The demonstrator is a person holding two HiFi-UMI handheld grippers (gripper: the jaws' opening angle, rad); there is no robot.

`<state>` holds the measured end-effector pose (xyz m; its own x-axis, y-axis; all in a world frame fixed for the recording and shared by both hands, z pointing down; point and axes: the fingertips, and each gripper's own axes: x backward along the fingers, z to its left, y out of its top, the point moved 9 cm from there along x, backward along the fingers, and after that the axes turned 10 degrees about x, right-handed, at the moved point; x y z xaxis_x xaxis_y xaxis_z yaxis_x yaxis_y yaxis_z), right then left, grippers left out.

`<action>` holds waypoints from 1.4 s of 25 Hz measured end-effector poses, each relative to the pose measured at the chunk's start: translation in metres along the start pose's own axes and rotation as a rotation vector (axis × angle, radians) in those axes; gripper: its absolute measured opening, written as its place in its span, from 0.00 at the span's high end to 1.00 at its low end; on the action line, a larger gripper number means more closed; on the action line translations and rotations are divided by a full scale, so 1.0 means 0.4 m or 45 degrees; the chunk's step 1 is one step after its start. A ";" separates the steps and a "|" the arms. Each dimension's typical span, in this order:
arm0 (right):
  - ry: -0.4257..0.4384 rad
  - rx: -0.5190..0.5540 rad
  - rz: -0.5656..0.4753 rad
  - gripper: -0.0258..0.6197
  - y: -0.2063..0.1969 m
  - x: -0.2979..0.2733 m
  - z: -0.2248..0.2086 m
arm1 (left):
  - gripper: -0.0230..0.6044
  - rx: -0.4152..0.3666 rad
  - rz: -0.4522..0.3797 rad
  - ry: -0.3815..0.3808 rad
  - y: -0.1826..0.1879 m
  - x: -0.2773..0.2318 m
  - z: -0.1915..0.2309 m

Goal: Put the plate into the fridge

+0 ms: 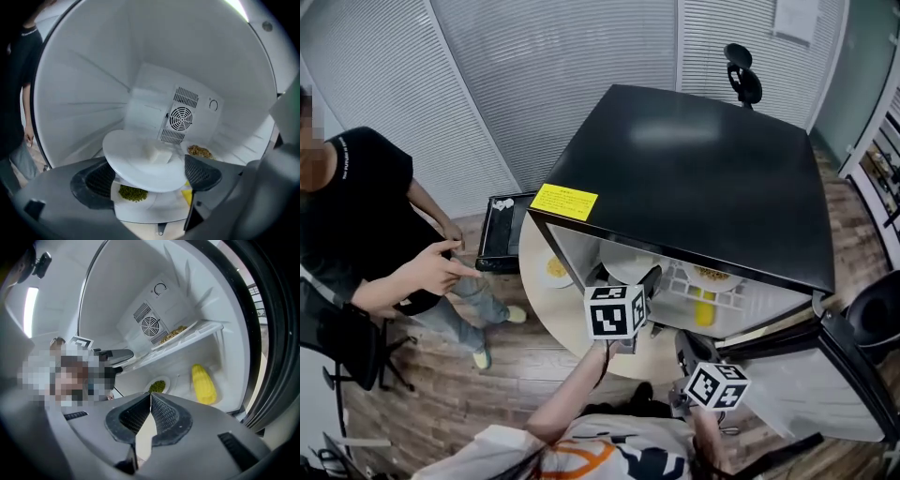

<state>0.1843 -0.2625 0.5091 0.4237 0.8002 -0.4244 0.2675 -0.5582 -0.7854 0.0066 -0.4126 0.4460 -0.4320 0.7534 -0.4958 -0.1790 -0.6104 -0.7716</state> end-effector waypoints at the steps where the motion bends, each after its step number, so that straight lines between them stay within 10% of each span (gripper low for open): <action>1: -0.002 -0.004 0.003 0.93 -0.004 0.001 0.001 | 0.23 -0.057 0.023 0.026 -0.005 -0.004 -0.003; 10: -0.010 -0.040 -0.009 0.93 -0.010 0.000 0.001 | 0.08 -0.579 -0.150 0.206 0.019 0.006 -0.034; 35: -0.012 0.091 -0.132 0.93 0.014 0.009 0.187 | 0.09 -0.335 -0.121 -0.332 -0.170 0.280 0.056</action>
<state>0.1225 -0.2463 0.4695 0.3887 0.8550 -0.3433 0.2468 -0.4556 -0.8553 -0.0494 -0.2919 0.4519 -0.6411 0.6954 -0.3248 -0.0111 -0.4315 -0.9020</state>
